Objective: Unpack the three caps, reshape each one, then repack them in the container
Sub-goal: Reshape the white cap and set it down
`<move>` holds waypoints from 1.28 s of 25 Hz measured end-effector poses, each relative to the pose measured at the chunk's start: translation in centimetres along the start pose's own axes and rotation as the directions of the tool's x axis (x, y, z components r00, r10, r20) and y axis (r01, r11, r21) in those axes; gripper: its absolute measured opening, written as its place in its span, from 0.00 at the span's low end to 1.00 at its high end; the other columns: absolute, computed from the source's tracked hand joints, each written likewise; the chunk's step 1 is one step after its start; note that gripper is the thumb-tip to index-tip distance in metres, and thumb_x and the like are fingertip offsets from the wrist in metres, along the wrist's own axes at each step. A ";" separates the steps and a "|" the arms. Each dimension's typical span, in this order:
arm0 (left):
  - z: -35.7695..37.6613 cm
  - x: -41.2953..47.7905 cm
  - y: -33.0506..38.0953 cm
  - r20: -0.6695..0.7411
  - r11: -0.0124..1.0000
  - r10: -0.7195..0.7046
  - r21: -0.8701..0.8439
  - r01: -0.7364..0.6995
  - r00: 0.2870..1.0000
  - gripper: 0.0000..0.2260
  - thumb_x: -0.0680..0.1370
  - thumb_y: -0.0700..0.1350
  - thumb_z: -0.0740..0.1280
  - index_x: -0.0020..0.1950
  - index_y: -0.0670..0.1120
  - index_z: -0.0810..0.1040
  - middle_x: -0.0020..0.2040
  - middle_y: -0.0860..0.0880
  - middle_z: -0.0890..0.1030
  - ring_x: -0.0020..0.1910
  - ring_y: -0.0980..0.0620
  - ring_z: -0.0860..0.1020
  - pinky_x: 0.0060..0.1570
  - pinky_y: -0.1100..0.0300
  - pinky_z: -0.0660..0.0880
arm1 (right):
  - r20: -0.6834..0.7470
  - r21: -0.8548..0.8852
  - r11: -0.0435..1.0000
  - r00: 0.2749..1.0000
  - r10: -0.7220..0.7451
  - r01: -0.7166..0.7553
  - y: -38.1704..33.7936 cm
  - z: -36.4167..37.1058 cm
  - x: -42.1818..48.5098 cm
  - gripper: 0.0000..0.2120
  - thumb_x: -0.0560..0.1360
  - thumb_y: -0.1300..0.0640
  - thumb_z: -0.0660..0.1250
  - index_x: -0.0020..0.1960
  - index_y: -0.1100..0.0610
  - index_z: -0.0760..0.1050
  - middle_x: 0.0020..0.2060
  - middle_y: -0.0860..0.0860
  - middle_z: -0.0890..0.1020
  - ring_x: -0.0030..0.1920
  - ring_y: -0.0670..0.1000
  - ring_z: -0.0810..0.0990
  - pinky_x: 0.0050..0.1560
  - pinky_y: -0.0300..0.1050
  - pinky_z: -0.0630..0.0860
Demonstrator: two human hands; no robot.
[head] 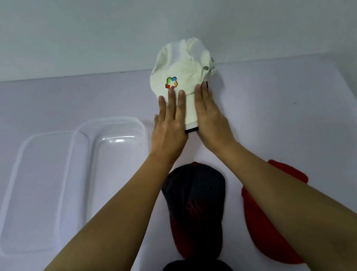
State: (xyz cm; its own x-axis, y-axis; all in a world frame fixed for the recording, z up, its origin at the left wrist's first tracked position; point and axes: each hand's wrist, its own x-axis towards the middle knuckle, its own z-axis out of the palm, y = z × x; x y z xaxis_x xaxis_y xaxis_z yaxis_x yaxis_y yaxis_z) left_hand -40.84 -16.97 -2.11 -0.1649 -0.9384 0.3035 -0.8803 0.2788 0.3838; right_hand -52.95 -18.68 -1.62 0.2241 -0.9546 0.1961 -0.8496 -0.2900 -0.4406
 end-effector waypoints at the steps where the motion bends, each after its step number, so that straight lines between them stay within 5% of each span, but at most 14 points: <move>1: -0.4 -0.1 0.7 -0.034 0.999 0.020 -0.036 -0.021 0.999 0.29 0.74 0.31 0.64 0.74 0.35 0.59 0.73 0.31 0.60 0.69 0.26 0.61 0.57 0.34 0.71 | -0.012 0.016 0.999 0.999 -0.030 0.030 -0.1 -0.8 -0.2 0.31 0.77 0.65 0.60 0.74 0.66 0.47 0.74 0.65 0.54 0.75 0.63 0.55 0.68 0.56 0.66; 5: -1.4 -0.6 3.0 -0.075 0.976 0.021 -0.216 -0.037 0.997 0.30 0.73 0.30 0.61 0.74 0.41 0.60 0.73 0.35 0.63 0.61 0.29 0.73 0.42 0.46 0.78 | -0.058 0.129 0.992 0.998 0.003 0.004 0.2 -4.2 -1.5 0.32 0.76 0.66 0.61 0.75 0.61 0.51 0.72 0.60 0.66 0.65 0.63 0.72 0.59 0.54 0.73; 8: -1.7 -1.0 4.9 -0.108 0.960 -0.001 -0.278 -0.029 0.994 0.32 0.72 0.30 0.62 0.74 0.46 0.61 0.72 0.38 0.66 0.58 0.34 0.77 0.45 0.50 0.78 | -0.057 0.150 0.988 0.997 0.048 -0.039 0.6 -5.8 -3.1 0.30 0.75 0.68 0.59 0.75 0.58 0.55 0.69 0.59 0.70 0.62 0.62 0.74 0.57 0.52 0.73; 13: -3.0 -1.8 6.2 -0.170 0.970 -0.030 -0.244 -0.013 0.985 0.28 0.71 0.29 0.60 0.72 0.38 0.64 0.71 0.35 0.66 0.65 0.33 0.71 0.52 0.48 0.76 | -0.032 0.297 0.954 0.998 0.050 -0.038 1.8 -7.5 -5.6 0.32 0.77 0.67 0.60 0.76 0.55 0.50 0.64 0.61 0.73 0.58 0.59 0.76 0.58 0.52 0.75; 17: -3.9 -2.4 7.7 -0.166 0.918 -0.190 -0.381 0.114 0.968 0.26 0.74 0.28 0.60 0.72 0.39 0.65 0.62 0.34 0.77 0.51 0.40 0.79 0.44 0.69 0.68 | -0.055 0.476 0.873 0.988 0.143 -0.100 0.2 -8.2 -6.3 0.30 0.77 0.67 0.58 0.76 0.54 0.53 0.58 0.60 0.78 0.52 0.57 0.77 0.56 0.49 0.75; 20: -4.6 -2.8 7.4 -0.215 0.909 -0.133 -0.415 0.033 0.968 0.28 0.70 0.25 0.60 0.70 0.37 0.68 0.66 0.35 0.73 0.60 0.37 0.77 0.53 0.74 0.69 | -0.053 0.499 0.861 0.988 0.147 -0.101 0.4 -8.7 -7.2 0.30 0.78 0.68 0.58 0.76 0.54 0.53 0.55 0.58 0.78 0.49 0.52 0.76 0.54 0.45 0.75; 23: -4.8 -3.1 7.4 -0.221 0.918 -0.126 -0.396 0.029 0.967 0.28 0.71 0.26 0.59 0.71 0.39 0.67 0.68 0.35 0.71 0.65 0.36 0.73 0.56 0.67 0.70 | 0.011 0.653 0.738 0.976 0.217 -0.171 -0.3 -8.3 -8.1 0.28 0.78 0.67 0.58 0.75 0.54 0.55 0.54 0.50 0.74 0.52 0.48 0.74 0.57 0.39 0.73; 27: -4.8 -4.0 8.5 -0.138 0.765 -0.326 -0.620 0.175 0.935 0.26 0.75 0.27 0.58 0.71 0.43 0.67 0.54 0.40 0.79 0.46 0.46 0.77 0.41 0.73 0.70 | 0.040 0.811 0.541 0.944 0.329 -0.222 -1.8 -7.4 -8.6 0.27 0.79 0.66 0.58 0.75 0.52 0.57 0.59 0.47 0.73 0.59 0.48 0.74 0.65 0.43 0.71; 30: -5.6 -3.9 7.7 -0.140 0.809 -0.270 -0.569 0.146 0.952 0.26 0.73 0.27 0.61 0.70 0.43 0.69 0.66 0.39 0.74 0.63 0.43 0.75 0.53 0.77 0.68 | 0.054 0.771 0.591 0.950 0.309 -0.236 -1.2 -7.5 -9.0 0.28 0.79 0.66 0.57 0.76 0.51 0.53 0.58 0.45 0.70 0.53 0.38 0.72 0.60 0.29 0.69; 32: -6.1 -3.8 7.8 -0.121 0.818 -0.245 -0.558 0.138 0.962 0.25 0.74 0.28 0.62 0.70 0.43 0.70 0.72 0.40 0.68 0.72 0.45 0.65 0.65 0.69 0.65 | 0.074 0.808 0.546 0.957 0.281 -0.222 -1.4 -7.3 -9.4 0.28 0.80 0.65 0.57 0.76 0.50 0.52 0.65 0.43 0.66 0.62 0.40 0.68 0.69 0.40 0.66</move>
State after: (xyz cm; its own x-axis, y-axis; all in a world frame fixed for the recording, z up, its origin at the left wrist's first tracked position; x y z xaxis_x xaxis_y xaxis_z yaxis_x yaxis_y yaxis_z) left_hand -44.33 -10.00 5.04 0.1106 -0.9465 0.3032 -0.4953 0.2120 0.8425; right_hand -57.35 -8.78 3.60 0.0110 -0.9999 -0.0007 -0.1276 -0.0008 -0.9918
